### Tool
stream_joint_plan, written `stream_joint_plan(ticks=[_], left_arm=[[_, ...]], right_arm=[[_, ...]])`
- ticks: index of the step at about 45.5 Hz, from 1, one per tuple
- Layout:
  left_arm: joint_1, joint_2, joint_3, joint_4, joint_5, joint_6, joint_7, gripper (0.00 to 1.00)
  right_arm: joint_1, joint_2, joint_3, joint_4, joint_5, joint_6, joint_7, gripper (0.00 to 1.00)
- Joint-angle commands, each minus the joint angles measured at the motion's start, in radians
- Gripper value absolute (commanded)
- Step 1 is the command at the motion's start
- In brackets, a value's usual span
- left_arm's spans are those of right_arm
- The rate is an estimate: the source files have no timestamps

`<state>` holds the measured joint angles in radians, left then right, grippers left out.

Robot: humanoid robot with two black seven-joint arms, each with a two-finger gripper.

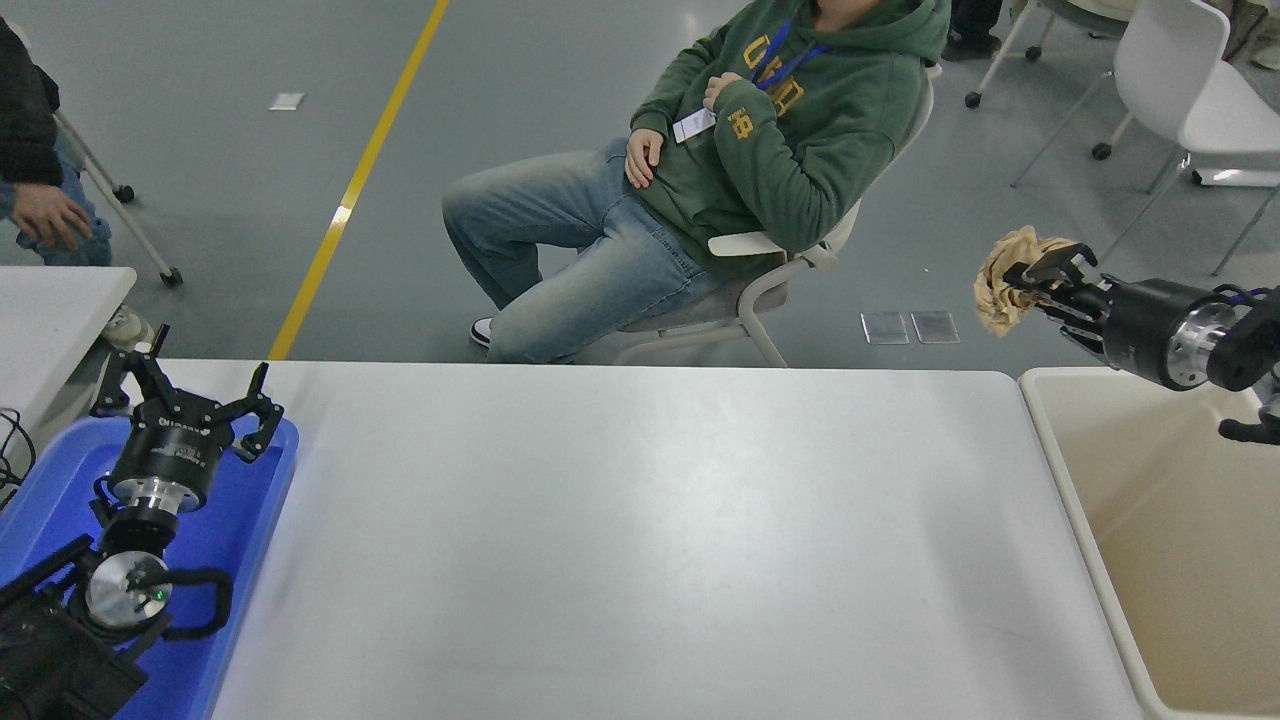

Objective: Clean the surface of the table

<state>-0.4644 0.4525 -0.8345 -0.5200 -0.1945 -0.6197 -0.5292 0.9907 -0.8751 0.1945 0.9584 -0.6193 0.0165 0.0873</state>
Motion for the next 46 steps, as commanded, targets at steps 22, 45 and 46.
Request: stream_joint_plan(ticks=[22, 45, 46], left_arm=[[0.001, 0.0, 0.0, 0.0, 0.0, 0.0, 0.0, 1.0], [0.001, 0.0, 0.0, 0.0, 0.0, 0.0, 0.0, 1.0], [0.001, 0.0, 0.0, 0.0, 0.0, 0.0, 0.0, 1.0]], right_arm=[[-0.07, 0.301, -0.078, -0.77, 0.012, -0.087, 0.002, 0.0], [-0.086, 0.386, -0.087, -0.85, 0.012, -0.171, -0.009, 0.0], [-0.089, 0.386, -0.087, -0.851, 0.012, -0.171, -0.009, 0.0]])
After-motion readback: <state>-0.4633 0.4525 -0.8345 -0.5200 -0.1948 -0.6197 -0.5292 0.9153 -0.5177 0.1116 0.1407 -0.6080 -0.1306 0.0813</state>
